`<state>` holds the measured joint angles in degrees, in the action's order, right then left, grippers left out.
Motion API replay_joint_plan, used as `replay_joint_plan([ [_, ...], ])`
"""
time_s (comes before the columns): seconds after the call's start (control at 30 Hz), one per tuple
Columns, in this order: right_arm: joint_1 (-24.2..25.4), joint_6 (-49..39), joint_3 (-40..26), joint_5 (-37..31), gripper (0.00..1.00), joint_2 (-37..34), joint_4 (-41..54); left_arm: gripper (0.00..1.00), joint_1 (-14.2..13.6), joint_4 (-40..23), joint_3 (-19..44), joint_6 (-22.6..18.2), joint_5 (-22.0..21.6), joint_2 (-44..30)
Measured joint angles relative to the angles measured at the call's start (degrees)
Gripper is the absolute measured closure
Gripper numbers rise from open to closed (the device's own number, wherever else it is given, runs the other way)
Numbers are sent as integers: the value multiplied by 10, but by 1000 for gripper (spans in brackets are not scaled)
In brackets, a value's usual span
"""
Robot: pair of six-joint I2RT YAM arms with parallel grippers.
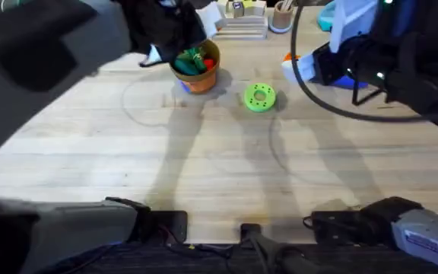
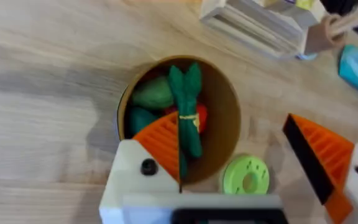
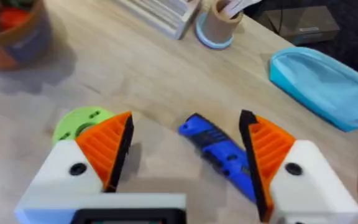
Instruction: Pick up the gripper from the table and insert it into the empty holder that is missing its gripper. Then pick up a screw, insert it into the mounting hole, and use the screwdriver to tighten it. Finally, clean up the table by picking up the vegetable and placing it into the bucket.
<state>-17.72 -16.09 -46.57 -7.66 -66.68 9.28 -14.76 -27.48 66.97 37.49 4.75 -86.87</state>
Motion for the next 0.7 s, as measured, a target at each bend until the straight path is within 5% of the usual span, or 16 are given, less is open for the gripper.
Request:
replay_joint_plan([
  [0.23, -5, 60, -62, 0, 10, 65, 191, 6, 0, -187, 52, -199, 0, 101],
  [0.4, -5, 84, -159, 0, 10, 81, 360, 6, 0, -315, 53, -304, 0, 150],
  [0.7, -5, 147, -229, 0, 10, 93, 462, 6, 0, -384, 53, -416, -2, 195],
])
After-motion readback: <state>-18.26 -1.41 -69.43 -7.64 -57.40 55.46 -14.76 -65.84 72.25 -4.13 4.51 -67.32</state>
